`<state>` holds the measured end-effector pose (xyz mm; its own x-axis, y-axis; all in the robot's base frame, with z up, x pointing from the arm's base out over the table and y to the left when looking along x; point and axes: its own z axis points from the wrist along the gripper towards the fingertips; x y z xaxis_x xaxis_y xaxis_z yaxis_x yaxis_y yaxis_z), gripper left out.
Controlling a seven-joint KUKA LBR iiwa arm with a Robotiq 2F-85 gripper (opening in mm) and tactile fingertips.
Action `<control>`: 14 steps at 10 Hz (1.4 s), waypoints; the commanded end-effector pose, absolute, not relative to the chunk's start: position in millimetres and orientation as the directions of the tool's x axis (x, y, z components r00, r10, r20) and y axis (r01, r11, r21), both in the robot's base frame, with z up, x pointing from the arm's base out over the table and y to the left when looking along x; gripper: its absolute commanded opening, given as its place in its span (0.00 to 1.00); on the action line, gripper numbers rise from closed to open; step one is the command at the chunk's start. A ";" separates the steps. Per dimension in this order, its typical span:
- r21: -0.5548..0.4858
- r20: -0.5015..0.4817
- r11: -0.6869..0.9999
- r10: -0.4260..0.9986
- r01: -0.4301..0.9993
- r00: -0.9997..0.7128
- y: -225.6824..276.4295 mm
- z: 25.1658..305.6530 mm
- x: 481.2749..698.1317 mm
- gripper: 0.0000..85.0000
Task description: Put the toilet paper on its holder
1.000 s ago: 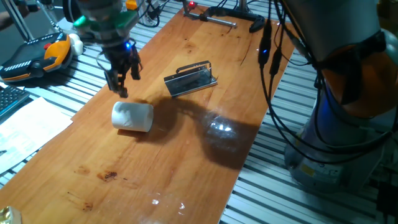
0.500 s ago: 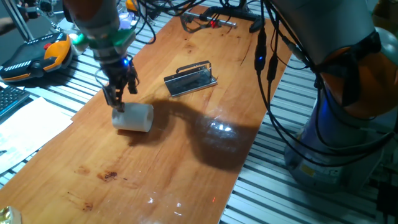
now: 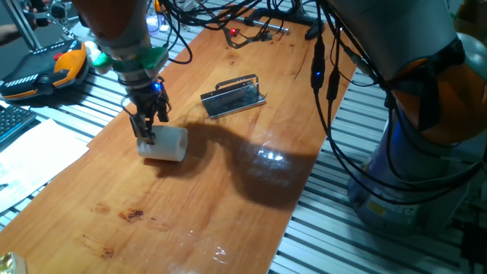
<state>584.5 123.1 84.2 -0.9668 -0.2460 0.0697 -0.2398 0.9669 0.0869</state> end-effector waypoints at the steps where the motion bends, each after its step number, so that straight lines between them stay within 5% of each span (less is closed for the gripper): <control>1: 0.093 0.065 0.966 -0.249 -0.243 -0.966 123.1 80.9 583.5 1.00; 14: 0.068 0.002 0.970 -0.232 -0.232 -0.973 126.8 65.6 575.7 1.00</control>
<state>575.3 126.9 65.2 -0.9725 -0.2330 0.0022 -0.2323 0.9705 0.0648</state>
